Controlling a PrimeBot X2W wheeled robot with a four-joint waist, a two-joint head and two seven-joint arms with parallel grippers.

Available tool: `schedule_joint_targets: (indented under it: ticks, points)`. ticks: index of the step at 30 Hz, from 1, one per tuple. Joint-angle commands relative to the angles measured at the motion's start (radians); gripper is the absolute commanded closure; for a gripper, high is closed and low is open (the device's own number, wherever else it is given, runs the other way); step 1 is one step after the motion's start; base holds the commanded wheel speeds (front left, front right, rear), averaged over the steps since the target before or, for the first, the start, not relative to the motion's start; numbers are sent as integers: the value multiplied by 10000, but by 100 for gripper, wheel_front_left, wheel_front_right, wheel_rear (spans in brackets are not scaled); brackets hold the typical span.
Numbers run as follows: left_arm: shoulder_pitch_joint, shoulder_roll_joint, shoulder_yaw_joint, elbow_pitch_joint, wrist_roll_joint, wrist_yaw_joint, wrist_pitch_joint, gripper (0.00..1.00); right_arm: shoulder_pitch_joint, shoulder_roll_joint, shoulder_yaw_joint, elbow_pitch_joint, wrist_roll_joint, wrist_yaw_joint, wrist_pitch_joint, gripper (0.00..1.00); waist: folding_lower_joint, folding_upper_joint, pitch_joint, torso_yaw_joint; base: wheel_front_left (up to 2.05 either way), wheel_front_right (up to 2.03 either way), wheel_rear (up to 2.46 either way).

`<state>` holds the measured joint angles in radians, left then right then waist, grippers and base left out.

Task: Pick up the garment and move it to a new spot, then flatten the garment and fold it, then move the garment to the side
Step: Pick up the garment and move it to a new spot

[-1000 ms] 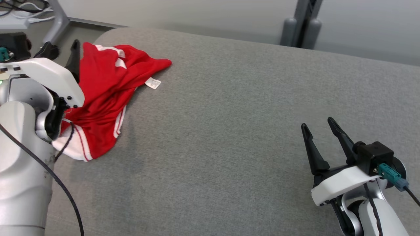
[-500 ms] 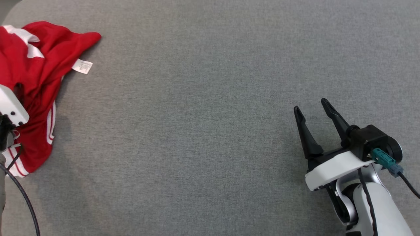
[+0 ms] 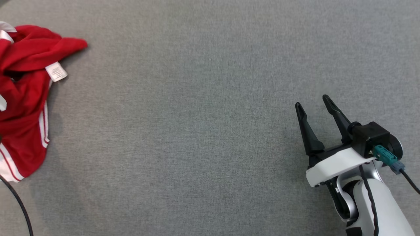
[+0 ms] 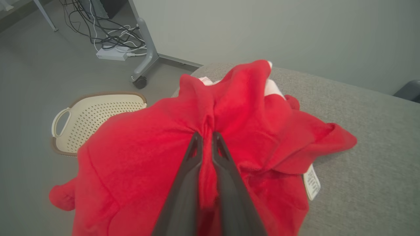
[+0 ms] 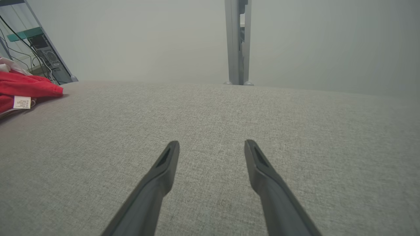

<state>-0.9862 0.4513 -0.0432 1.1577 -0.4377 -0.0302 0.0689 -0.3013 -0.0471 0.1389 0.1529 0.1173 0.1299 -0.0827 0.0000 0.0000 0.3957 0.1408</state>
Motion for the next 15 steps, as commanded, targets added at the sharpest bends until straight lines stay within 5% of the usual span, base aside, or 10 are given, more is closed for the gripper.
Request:
schedule_joint_targets:
  ticks: [1, 15]
  points:
    - [-185, 111, -19, -128, 84, 41, -278, 100, 45, -70, -12, 65, 112, 15, -121, 0, 0, 0, -328, 77, 0, 0, 0]
    - [1048, -67, -610, -2268, 532, 106, -2240, 100, 1024, -71, -291, 326, 428, 15, -408, 0, 0, 0, -2523, -8, 0, 0, 0]
